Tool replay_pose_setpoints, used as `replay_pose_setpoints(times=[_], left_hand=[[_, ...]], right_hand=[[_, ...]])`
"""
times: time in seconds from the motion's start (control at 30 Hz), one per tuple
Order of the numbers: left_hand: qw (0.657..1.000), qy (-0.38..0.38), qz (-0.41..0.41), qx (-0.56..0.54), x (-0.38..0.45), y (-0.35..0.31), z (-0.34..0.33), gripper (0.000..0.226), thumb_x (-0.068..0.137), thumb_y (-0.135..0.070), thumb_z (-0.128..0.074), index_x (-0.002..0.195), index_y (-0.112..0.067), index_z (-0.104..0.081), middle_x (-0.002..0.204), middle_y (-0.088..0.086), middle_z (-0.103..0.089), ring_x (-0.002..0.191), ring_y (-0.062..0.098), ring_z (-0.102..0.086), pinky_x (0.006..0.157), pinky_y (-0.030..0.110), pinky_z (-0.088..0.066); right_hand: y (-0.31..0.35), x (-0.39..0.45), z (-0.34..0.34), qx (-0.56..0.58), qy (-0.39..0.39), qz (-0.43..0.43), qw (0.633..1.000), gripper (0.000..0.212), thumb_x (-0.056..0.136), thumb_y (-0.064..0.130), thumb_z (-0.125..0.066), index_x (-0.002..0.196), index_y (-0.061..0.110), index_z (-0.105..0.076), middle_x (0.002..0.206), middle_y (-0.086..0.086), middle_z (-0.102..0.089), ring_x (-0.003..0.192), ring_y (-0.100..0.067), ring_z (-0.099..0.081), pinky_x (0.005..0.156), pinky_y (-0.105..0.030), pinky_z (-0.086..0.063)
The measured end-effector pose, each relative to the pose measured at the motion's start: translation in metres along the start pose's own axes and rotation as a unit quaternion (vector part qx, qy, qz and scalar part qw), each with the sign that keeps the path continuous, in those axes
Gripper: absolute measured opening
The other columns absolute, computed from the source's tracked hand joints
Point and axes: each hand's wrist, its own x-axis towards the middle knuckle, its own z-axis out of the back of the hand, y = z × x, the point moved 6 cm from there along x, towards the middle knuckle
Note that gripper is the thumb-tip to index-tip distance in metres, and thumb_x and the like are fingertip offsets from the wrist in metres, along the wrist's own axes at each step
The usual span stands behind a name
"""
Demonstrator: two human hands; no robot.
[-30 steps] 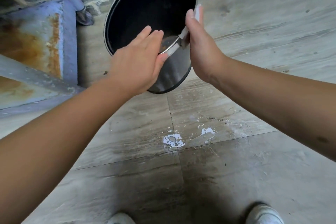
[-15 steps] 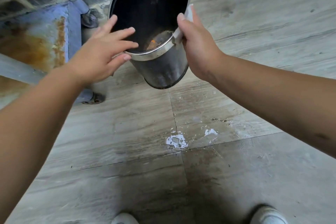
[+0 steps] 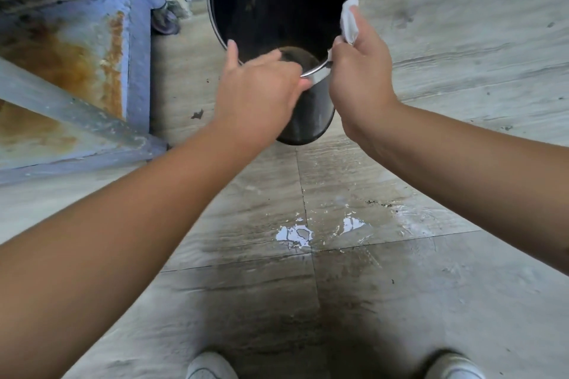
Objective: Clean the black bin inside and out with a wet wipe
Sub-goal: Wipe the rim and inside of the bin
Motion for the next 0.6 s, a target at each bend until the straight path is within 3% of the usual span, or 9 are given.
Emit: replay_pose_setpoints(times=[0.07, 0.1, 0.17, 0.2, 0.27, 0.4, 0.5, 0.6], left_hand=[[1.0, -0.01, 0.012, 0.015, 0.0, -0.024, 0.001, 0.032, 0.098, -0.037, -0.04, 0.09, -0.016, -0.062, 0.088, 0.004, -0.066, 0.099, 0.026, -0.063, 0.114, 0.055, -0.016], [1.0, -0.009, 0.002, 0.004, 0.0, -0.031, -0.001, 0.031, 0.099, -0.036, -0.039, 0.095, -0.015, -0.062, 0.091, 0.003, -0.066, 0.107, 0.025, -0.061, 0.113, 0.053, -0.018], [0.996, 0.011, -0.064, -0.055, 0.003, -0.03, -0.003, 0.039, 0.098, -0.038, -0.037, 0.119, -0.011, -0.056, 0.122, 0.006, -0.063, 0.134, 0.021, -0.043, 0.112, 0.048, -0.019], [0.99, 0.032, -0.113, -0.076, 0.003, -0.021, -0.002, 0.048, 0.097, -0.04, -0.037, 0.132, -0.011, -0.048, 0.138, 0.006, -0.054, 0.141, 0.02, -0.032, 0.113, 0.048, -0.019], [0.978, 0.057, -0.184, -0.075, 0.001, 0.014, 0.005, 0.058, 0.094, -0.045, -0.035, 0.143, -0.015, -0.037, 0.15, 0.004, -0.04, 0.144, 0.021, -0.023, 0.113, 0.053, -0.016], [0.99, 0.041, -0.122, -0.059, 0.003, 0.089, 0.013, 0.035, 0.098, -0.03, -0.043, 0.129, -0.018, -0.055, 0.137, 0.003, -0.056, 0.142, 0.024, -0.029, 0.112, 0.062, -0.014], [0.987, 0.016, -0.156, 0.011, 0.008, 0.084, 0.017, 0.016, 0.095, -0.018, -0.05, 0.103, -0.013, -0.064, 0.105, 0.005, -0.069, 0.129, 0.028, -0.049, 0.112, 0.062, -0.015], [0.986, 0.015, -0.163, 0.034, 0.011, 0.076, 0.023, 0.019, 0.096, -0.02, -0.048, 0.096, -0.013, -0.066, 0.094, 0.005, -0.068, 0.113, 0.028, -0.06, 0.111, 0.063, -0.016]], right_hand=[[-0.002, -0.006, 0.007, -0.003, 0.002, -0.003, 1.0, 0.056, 0.097, 0.01, -0.042, 0.151, 0.02, -0.034, 0.152, -0.001, -0.045, 0.136, -0.015, -0.046, 0.114, -0.038, -0.038], [-0.004, -0.008, 0.009, -0.005, 0.008, -0.005, 1.0, 0.056, 0.097, 0.011, -0.042, 0.151, 0.021, -0.033, 0.153, -0.002, -0.044, 0.137, -0.016, -0.045, 0.114, -0.038, -0.038], [-0.004, -0.009, 0.012, -0.019, 0.02, 0.001, 1.0, 0.056, 0.096, 0.012, -0.042, 0.151, 0.022, -0.035, 0.151, -0.005, -0.047, 0.138, -0.021, -0.044, 0.115, -0.041, -0.037], [-0.003, -0.007, 0.013, -0.031, 0.026, 0.009, 0.999, 0.055, 0.097, 0.012, -0.042, 0.151, 0.021, -0.036, 0.151, -0.006, -0.047, 0.139, -0.021, -0.043, 0.116, -0.041, -0.036], [0.0, -0.004, 0.015, -0.048, 0.029, 0.025, 0.998, 0.053, 0.098, 0.011, -0.042, 0.151, 0.018, -0.036, 0.151, -0.005, -0.047, 0.139, -0.018, -0.043, 0.116, -0.039, -0.034], [0.001, -0.001, 0.016, -0.055, 0.032, 0.027, 0.998, 0.052, 0.101, 0.016, -0.041, 0.152, 0.022, -0.034, 0.15, -0.004, -0.048, 0.137, -0.017, -0.045, 0.115, -0.037, -0.036], [0.0, 0.0, 0.014, -0.056, 0.037, 0.037, 0.997, 0.052, 0.101, 0.017, -0.04, 0.152, 0.024, -0.033, 0.142, -0.003, -0.053, 0.128, -0.016, -0.051, 0.115, -0.039, -0.038], [0.0, 0.004, 0.015, -0.042, 0.04, 0.032, 0.998, 0.051, 0.099, 0.02, -0.039, 0.15, 0.022, -0.037, 0.124, 0.002, -0.054, 0.109, -0.01, -0.054, 0.109, -0.038, -0.041]])
